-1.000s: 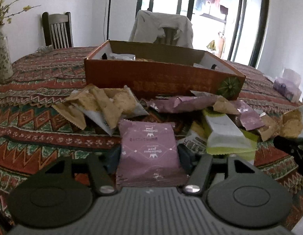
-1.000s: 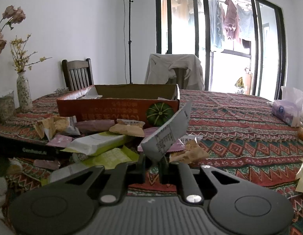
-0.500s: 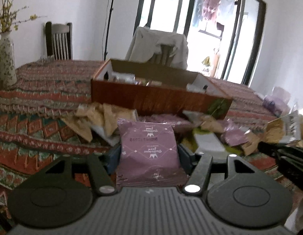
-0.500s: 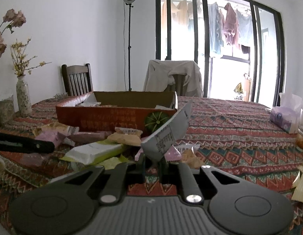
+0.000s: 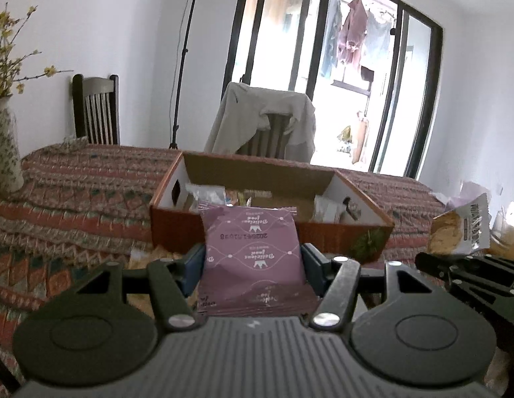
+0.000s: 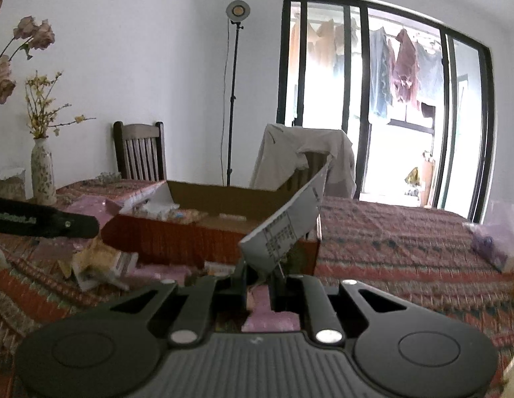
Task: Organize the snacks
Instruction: 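Carry both held packets into the cardboard box and open both grippers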
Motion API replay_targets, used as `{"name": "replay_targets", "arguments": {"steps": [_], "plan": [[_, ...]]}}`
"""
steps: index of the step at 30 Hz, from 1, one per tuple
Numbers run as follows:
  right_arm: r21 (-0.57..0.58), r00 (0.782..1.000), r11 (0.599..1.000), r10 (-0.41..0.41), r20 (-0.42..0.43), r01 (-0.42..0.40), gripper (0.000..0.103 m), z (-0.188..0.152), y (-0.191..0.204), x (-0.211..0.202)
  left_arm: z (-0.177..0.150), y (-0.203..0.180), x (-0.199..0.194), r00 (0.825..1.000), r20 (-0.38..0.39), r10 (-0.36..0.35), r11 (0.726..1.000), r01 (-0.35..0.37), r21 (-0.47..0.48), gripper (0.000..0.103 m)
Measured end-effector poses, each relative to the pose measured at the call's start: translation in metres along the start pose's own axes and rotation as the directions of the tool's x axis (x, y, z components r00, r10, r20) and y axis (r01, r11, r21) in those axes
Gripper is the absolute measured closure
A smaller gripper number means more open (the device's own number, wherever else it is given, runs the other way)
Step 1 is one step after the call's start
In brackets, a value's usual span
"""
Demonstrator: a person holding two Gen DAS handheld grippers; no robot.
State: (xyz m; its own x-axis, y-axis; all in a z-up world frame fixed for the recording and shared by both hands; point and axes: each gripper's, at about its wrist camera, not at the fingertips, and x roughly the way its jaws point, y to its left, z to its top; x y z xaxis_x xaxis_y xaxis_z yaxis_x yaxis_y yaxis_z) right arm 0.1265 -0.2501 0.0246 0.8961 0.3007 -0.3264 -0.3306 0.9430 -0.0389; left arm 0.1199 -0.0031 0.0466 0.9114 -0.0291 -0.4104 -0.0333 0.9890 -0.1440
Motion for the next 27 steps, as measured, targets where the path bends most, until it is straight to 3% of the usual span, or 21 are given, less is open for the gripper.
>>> {"name": "replay_targets", "arguments": {"steps": [17,27], "plan": [[-0.011,0.998,1.000,0.003,0.068,-0.002,0.091,0.069,0.000,0.089,0.065,-0.002,0.081,0.999,0.047,0.016,1.000,-0.016,-0.013,0.040],[0.048,0.998,0.999,-0.013,0.063,0.010,0.091,0.083,-0.001,0.151,0.076,0.015,0.131,0.991,0.076,0.110,0.991,-0.103,-0.080,0.040]]}}
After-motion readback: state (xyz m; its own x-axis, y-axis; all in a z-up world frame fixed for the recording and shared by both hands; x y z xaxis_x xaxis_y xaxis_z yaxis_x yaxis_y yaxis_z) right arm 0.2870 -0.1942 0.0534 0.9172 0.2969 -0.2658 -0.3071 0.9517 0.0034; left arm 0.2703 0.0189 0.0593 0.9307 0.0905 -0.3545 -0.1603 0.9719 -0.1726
